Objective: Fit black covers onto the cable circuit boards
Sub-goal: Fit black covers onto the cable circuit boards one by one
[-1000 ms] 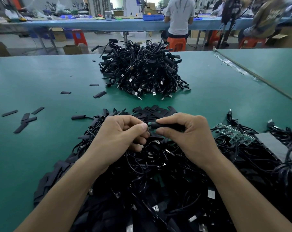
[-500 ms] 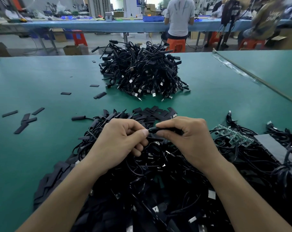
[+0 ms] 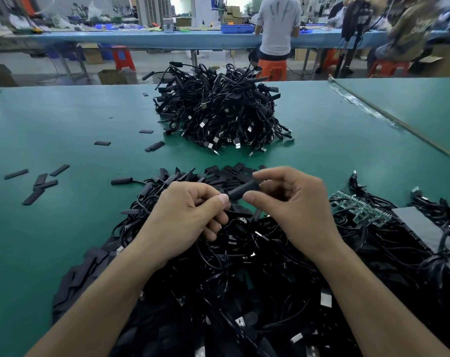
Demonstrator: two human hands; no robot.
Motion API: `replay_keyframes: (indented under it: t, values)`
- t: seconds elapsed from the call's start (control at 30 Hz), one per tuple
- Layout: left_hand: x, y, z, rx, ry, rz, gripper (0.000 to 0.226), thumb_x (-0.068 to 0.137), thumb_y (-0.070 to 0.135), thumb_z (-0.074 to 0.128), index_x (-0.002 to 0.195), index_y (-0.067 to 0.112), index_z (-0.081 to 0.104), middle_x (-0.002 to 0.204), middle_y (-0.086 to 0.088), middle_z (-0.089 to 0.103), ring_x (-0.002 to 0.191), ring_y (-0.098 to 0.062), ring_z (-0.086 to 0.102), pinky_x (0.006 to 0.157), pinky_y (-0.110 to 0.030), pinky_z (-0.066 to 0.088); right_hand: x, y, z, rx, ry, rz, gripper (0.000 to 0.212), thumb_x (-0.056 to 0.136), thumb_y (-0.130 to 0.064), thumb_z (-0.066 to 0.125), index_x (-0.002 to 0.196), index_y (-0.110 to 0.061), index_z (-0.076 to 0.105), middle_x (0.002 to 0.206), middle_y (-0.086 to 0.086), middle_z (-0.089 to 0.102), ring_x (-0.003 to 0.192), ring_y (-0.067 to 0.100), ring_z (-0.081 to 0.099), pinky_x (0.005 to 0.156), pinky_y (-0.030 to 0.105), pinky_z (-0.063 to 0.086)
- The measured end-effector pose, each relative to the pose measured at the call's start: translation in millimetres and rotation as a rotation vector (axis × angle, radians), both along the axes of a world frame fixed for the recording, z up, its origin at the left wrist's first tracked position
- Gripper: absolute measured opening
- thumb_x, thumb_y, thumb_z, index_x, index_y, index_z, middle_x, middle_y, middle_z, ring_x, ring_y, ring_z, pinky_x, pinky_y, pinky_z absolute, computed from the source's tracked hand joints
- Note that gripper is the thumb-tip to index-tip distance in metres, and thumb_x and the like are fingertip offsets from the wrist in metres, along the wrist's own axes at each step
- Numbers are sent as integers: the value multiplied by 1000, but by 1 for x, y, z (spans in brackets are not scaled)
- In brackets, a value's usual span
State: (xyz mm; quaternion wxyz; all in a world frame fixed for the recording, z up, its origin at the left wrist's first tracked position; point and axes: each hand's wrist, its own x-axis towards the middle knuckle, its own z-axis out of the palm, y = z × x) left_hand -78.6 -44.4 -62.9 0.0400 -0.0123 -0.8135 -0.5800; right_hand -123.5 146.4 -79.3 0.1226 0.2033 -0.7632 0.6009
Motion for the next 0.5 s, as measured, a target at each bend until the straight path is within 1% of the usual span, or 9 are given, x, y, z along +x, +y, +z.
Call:
replay_keyframes:
  t: [0.07,0.17,0.23,0.33,0.5]
  values:
    - [0,1,-1,1,3,10,19,94,13,64,77,11,74,64,-6,72,51,-11,63,48,-18,50,0,-2,1,-83,-27,-5,27,73,-13,87,90,-30,75,79,-12,76,71,5,72,68,16,54]
    - [0,1,-3,-5,15,21,20,94,12,64,77,12,73,64,-6,72,50,-11,63,48,-17,50,1,-5,1,-113,-49,1,25,75,-10,84,92,-27,77,81,-10,77,73,9,73,71,19,57]
    - [-1,1,-3,-4,21,22,20,94,12,64,77,12,74,64,-6,72,50,-11,63,48,-17,50,2,-5,1,-144,-80,14,23,76,-9,83,92,-25,78,79,-8,77,71,10,73,70,20,56]
    - [-1,0,-3,-16,20,0,19,94,13,65,77,13,74,65,-6,73,51,-12,64,49,-17,50,3,-6,0,-162,-101,36,19,78,-9,82,92,-21,78,74,-7,76,66,9,71,66,18,54]
    - [0,2,-2,-17,29,-3,16,94,15,66,80,15,74,67,-4,73,54,-12,65,50,-19,51,2,-8,1,-243,-141,39,18,80,-5,80,84,-22,76,73,2,75,65,14,71,64,18,53]
